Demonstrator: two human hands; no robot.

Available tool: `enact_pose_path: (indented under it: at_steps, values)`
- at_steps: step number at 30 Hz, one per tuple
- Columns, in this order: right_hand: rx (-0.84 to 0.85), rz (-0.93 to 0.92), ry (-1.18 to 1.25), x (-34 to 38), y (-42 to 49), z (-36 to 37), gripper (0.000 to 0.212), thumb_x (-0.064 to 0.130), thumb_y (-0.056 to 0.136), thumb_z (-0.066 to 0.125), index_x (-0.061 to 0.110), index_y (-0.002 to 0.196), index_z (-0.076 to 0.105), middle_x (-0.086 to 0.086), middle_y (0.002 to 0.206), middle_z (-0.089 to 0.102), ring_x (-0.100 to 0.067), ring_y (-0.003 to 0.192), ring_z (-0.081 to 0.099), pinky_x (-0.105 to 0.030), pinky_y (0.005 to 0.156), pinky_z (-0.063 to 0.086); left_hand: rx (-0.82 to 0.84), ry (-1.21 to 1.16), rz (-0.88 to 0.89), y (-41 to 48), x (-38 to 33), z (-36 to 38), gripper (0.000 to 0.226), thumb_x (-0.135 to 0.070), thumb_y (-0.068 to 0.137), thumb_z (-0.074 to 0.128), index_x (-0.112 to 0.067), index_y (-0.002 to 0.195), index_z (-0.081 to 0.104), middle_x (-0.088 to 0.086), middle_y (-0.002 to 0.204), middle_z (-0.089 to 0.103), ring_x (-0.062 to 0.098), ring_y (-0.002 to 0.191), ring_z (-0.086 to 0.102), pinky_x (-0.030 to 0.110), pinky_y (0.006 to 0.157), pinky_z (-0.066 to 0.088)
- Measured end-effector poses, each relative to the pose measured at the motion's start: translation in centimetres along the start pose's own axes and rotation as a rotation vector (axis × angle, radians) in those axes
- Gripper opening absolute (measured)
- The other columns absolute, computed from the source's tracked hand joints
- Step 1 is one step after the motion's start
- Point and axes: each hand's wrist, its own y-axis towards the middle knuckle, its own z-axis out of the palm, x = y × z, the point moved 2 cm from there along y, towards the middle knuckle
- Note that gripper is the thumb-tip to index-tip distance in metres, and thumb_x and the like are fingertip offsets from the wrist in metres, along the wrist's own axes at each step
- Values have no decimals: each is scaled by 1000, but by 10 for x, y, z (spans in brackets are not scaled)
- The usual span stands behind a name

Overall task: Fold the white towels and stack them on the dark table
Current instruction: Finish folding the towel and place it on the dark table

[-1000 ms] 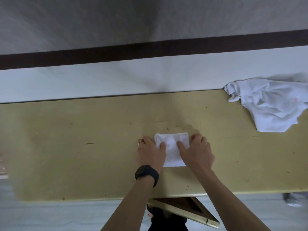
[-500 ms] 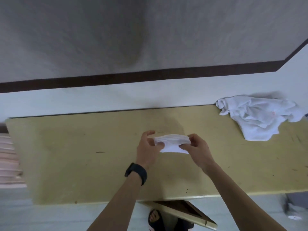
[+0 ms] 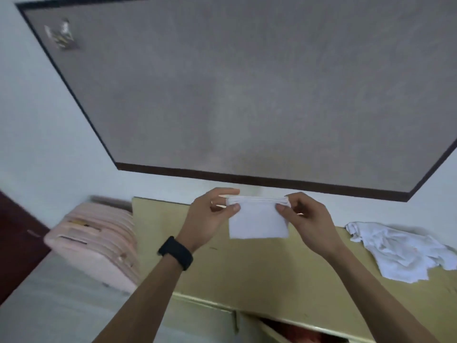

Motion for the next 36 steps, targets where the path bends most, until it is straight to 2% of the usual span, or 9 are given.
enact_pose_path:
  at_steps: [2,5,14,18,21,28,30,33,36]
  values:
    - [63,-96,9,40,-15,19,10,27,90,71,34,87,64,6,84,65,-17,75,63,-22,66,48,-107,35,60,-37,-24,-35,25,-23,86,74,-38,105,69,-20,80,67,5,74,63,14,71,46]
    - [175,-238,2,93,-47,54,21,30,92,68,44,107,67,13,83,62,-10,67,58,-15,65,46,-250,41,86,-105,-45,-84,16,-20,86,75,-30,98,73,-16,95,72,13,87,65,23,77,53]
    - [568,-477,72,217,-213,233,23,19,89,70,32,107,73,25,94,70,5,84,64,-3,72,42,-688,85,-121,-388,-54,-237,16,-19,82,79,-21,98,76,-12,96,74,8,90,69,23,80,52]
    - [782,-475,225,278,-323,336,31,17,87,73,37,111,68,20,101,71,4,88,66,-10,80,47,-875,97,-262,-547,-51,-308,31,-22,79,81,-28,108,72,-14,78,68,8,80,66,18,80,51]
    - [1024,-470,203,310,-416,415,21,20,85,75,34,101,72,17,97,74,2,93,67,-15,85,48,-983,170,-428,-671,-32,-354,25,-29,77,83,-35,100,74,-12,76,62,6,76,63,22,78,48]
    - [1478,-501,151,360,-700,598,9,11,84,77,16,89,71,3,85,75,-7,79,68,-14,71,49,-1166,357,-819,-991,10,-431,12,-30,79,76,-34,87,67,-9,85,71,6,79,66,15,68,50]
    - [1567,-495,138,370,-769,633,9,10,84,76,16,89,70,3,88,75,-8,83,69,-17,73,50,-1209,355,-887,-1063,16,-444,13,-30,80,75,-35,87,65,-9,86,71,8,79,66,21,70,53]
    - [1663,-488,115,385,-862,682,10,11,85,75,19,89,69,6,90,75,-7,88,69,-24,79,49,-1249,359,-994,-1156,23,-461,13,-29,84,72,-30,96,67,-9,88,69,6,79,63,11,66,46]
    - [1746,-481,92,401,-936,727,10,12,86,74,20,89,69,8,89,75,-6,89,69,-20,77,49,-1356,306,-1033,-1229,39,-479,8,-30,83,72,-32,85,65,-14,81,67,3,74,60,5,60,38]
